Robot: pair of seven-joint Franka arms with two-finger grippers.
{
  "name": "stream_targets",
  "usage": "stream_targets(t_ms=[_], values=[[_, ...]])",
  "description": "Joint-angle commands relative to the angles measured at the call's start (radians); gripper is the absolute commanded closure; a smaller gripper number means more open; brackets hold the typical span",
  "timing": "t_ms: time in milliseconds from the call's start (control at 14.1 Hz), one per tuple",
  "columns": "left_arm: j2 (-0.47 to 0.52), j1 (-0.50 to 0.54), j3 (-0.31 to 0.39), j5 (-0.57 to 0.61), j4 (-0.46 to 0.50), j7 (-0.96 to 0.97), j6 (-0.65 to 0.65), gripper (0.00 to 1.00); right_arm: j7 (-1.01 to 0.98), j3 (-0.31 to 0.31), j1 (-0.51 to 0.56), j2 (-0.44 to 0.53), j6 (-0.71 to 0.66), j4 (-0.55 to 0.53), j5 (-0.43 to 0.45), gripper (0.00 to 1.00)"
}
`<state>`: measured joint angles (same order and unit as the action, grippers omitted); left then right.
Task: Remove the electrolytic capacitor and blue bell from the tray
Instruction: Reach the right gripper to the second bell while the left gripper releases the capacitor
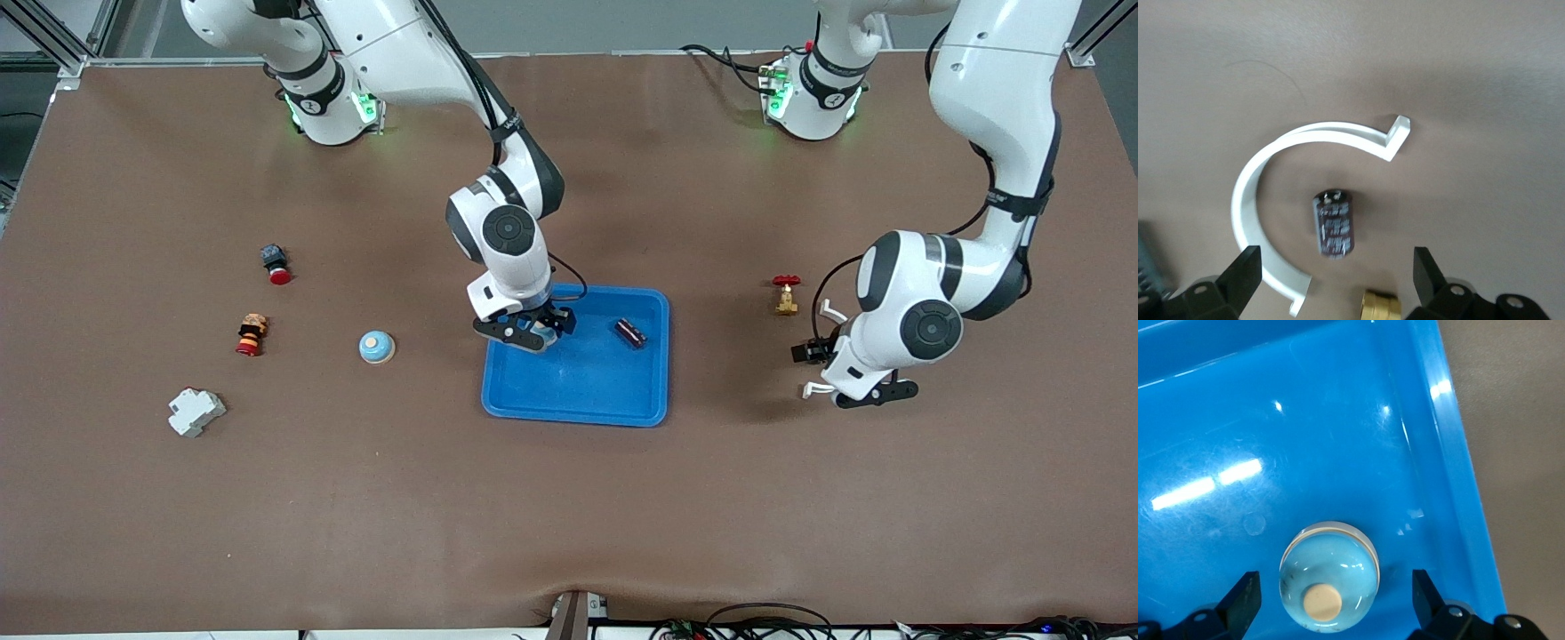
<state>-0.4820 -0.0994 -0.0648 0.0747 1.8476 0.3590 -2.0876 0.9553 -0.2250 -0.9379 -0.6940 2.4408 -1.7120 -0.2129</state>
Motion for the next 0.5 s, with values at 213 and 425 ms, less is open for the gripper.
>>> stream_targets(t_ms=[213,425], values=[[0.005,-0.013,-0.032,-0.027,-0.201,0.101,0.231,0.00,0.060,-0.013,-0.035,-0.048,0.037,0.029,0.018,0.00],[0.006,-0.016,-0.072,-0.050,-0.263,0.211,0.279,0.00,0.059,-0.013,-0.041,-0.051,0.035,0.031,0.038,0.22]])
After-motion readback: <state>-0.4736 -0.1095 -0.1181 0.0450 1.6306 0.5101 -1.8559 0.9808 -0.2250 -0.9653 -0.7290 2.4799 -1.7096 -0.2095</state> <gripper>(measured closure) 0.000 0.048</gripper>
